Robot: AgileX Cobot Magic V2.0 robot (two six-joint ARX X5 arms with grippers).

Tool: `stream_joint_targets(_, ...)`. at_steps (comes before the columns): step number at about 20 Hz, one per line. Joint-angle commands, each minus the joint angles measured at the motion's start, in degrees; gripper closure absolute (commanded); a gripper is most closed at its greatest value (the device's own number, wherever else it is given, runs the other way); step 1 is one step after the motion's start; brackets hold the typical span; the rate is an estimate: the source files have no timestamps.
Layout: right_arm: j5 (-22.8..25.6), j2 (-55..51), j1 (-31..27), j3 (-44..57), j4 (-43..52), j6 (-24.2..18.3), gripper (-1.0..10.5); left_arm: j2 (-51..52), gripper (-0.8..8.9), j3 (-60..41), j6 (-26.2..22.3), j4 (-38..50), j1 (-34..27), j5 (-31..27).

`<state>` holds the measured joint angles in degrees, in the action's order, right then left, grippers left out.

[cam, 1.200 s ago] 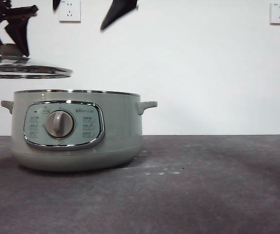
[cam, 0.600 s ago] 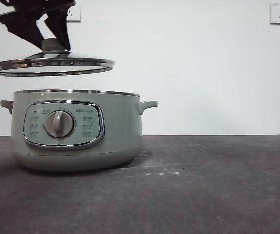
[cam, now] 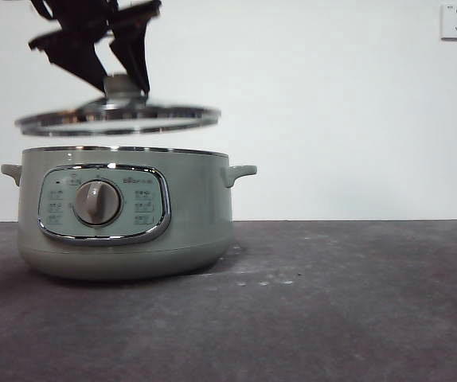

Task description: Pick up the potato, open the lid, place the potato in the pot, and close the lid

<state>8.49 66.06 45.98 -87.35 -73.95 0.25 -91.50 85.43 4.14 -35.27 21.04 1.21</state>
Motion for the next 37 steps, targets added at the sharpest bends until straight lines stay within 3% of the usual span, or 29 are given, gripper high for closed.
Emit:
stream_joint_targets(1, 0.0, -4.1, 0.0, 2.4, -0.6, 2.3, 3.2, -0.5, 8.22, 0.3, 0.3, 1.8, 0.1, 0.3)
stream_joint_targets(8, 0.5, -10.9, 0.0, 2.8, -4.6, 5.7, 3.2, -3.3, 8.22, 0.3, 0.1, 1.3, 0.9, 0.5)
stream_joint_targets(14, 0.6, -12.9, 0.0, 2.8, -4.9, 5.8, 3.2, -6.1, 8.22, 0.3, -0.5, 0.5, 1.4, 0.2)
stream_joint_targets(29, 1.2, -13.5, 0.0, 2.8, -4.9, 5.9, 3.2, -6.1, 8.11, 0.3, -9.3, -2.7, 1.4, 0.1)
stream_joint_targets(30, 1.2, -13.5, 0.0, 2.8, -4.9, 5.9, 3.2, -6.1, 7.86, 0.3, -9.3, -2.7, 1.4, 0.0)
stream_joint_targets(33, 1.2, -13.5, 0.0, 2.8, -4.9, 6.1, 3.2, -6.1, 3.88, 0.3, -9.1, -2.8, 1.4, 0.1)
stream_joint_targets(34, 1.2, -13.5, 0.0, 2.8, -4.9, 6.3, 3.2, -6.1, 3.37, 0.3, -9.1, -2.8, 1.4, 0.1)
stream_joint_targets(37, 1.2, -13.5, 0.0, 2.8, -4.9, 6.3, 3.2, -5.4, 3.38, 0.6, -9.0, -2.2, 1.4, 0.3)
